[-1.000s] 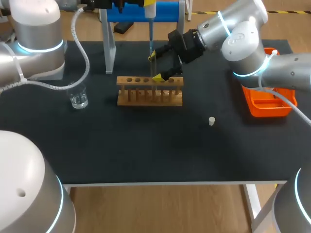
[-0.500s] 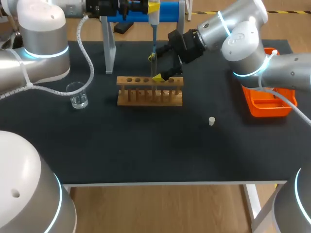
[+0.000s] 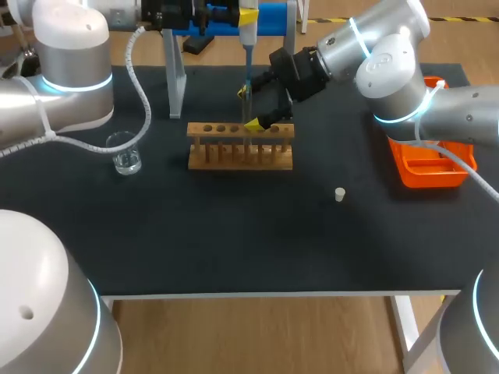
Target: Invert the test tube, pick up the pipette, mount the tip to pipette, aspirate from beaker and dispense into the tube, eject the tip, return the pipette, and cap with the stopper.
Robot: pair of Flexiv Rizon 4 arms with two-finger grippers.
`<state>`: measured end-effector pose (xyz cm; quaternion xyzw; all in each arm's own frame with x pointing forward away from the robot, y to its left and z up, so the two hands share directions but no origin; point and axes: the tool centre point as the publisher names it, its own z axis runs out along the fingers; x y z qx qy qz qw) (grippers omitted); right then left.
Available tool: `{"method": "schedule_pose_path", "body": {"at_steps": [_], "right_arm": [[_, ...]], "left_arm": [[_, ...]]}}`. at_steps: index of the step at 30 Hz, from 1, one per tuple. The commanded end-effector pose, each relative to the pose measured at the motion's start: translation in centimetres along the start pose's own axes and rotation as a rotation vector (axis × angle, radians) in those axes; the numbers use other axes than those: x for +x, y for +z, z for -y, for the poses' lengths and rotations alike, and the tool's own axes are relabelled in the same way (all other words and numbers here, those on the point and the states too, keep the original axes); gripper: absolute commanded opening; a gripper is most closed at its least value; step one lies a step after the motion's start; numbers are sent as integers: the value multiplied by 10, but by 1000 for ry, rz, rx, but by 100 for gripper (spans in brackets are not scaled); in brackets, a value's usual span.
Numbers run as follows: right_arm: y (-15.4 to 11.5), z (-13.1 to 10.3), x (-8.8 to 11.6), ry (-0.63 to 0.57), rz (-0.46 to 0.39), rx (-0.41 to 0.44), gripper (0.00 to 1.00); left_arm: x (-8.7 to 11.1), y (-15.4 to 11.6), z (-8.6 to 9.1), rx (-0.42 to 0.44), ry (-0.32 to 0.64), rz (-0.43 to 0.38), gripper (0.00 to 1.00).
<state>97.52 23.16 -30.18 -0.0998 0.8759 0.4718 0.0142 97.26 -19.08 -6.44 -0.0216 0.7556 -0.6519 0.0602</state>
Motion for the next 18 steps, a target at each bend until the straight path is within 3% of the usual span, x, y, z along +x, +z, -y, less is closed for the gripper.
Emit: {"method": "schedule_pose_path", "body": {"at_steps": [1,18], "right_arm": [[-1,0,0,-1,0,0,100],[-1,0,0,-1,0,0,100]], "left_arm": [[-3,0,-1,-1,-2,-8,0],[-4,-1,-13,-9,-18,7,0]]}}
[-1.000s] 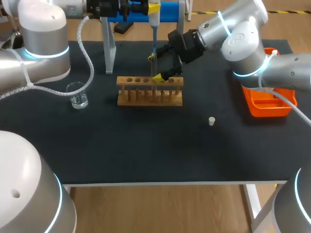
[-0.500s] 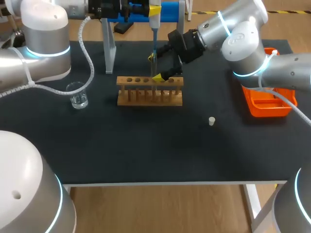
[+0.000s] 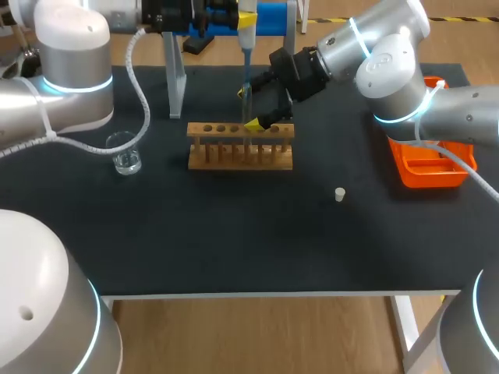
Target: Invert the test tube, pick up the pipette, mount the tip to pipette, aspirate from beaker and dispense into the tube, eject the tip, return the pipette, and cap with the stopper.
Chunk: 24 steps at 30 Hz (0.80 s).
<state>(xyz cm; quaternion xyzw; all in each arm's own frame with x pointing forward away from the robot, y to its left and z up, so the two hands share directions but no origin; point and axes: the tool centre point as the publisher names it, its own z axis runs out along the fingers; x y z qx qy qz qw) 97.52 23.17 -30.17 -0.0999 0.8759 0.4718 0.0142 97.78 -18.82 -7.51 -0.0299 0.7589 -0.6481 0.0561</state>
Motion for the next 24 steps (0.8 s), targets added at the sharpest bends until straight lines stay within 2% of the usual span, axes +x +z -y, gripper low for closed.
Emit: {"method": "schedule_pose_path", "body": {"at_steps": [1,24], "right_arm": [[-1,0,0,-1,0,1,100],[-1,0,0,-1,0,1,100]], "left_arm": [[0,0,-3,4,-2,4,0],[-2,1,-12,15,-2,9,0]]}}
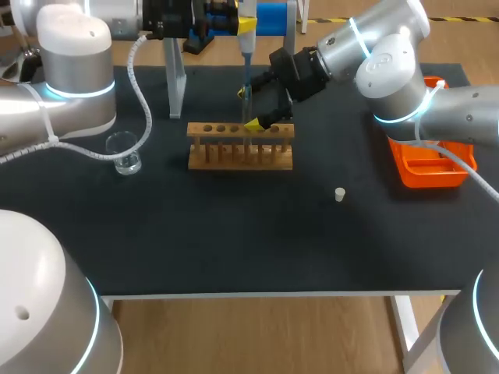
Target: Invert the test tube, pick up the pipette, mount the tip to pipette, aspirate from beaker and dispense into the tube, eject the tip, return the pipette, and cap with the stopper.
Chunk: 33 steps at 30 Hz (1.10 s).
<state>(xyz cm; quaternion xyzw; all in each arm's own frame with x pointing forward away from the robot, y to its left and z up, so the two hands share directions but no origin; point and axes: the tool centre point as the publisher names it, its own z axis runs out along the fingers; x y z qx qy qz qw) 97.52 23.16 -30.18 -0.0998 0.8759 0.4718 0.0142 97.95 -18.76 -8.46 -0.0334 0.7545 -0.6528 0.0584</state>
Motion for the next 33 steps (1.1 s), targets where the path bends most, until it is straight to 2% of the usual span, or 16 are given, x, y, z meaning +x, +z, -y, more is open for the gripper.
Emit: {"method": "schedule_pose_path", "body": {"at_steps": [1,33], "right_arm": [[-1,0,0,-1,0,0,100],[-1,0,0,-1,0,0,100]], "left_arm": [[-1,0,-2,2,0,3,0],[-2,2,-12,-7,-14,11,0]]}}
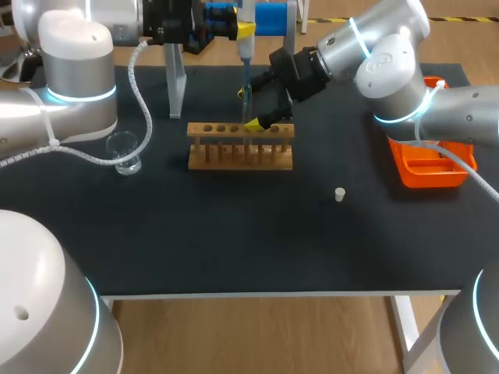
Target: Invert the test tube, pick up the pipette, mount the tip to pipette, aspirate from beaker and dispense into the tube, eject the tip, return the pipette, and cap with the stopper.
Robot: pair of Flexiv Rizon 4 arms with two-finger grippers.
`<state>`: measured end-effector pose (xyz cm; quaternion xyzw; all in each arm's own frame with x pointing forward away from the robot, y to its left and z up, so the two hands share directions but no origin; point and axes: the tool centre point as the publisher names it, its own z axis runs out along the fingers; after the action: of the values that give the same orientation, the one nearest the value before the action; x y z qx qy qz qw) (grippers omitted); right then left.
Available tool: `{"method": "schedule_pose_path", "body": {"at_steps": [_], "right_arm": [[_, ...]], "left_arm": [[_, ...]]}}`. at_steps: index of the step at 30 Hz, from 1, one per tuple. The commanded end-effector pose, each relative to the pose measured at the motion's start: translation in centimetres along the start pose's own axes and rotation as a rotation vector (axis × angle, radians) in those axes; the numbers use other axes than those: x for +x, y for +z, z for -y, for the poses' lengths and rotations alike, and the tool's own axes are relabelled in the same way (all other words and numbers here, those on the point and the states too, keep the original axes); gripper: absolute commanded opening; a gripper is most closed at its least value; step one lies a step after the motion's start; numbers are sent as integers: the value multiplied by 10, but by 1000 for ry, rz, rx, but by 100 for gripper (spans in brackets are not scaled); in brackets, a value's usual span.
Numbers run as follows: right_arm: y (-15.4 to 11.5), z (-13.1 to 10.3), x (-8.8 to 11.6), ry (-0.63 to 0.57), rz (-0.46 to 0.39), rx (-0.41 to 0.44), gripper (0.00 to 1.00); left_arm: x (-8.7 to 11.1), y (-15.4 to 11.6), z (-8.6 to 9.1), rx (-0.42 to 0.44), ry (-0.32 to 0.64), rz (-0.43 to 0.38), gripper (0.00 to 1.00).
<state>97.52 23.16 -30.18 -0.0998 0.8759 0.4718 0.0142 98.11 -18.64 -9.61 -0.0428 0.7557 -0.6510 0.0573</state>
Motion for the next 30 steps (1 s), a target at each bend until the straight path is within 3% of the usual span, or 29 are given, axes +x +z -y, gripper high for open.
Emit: {"method": "schedule_pose_path", "body": {"at_steps": [1,30], "right_arm": [[-1,0,0,-1,0,0,100],[-2,0,1,-1,0,-2,100]], "left_arm": [[-1,1,0,-2,2,0,0],[0,2,0,-13,2,-5,0]]}}
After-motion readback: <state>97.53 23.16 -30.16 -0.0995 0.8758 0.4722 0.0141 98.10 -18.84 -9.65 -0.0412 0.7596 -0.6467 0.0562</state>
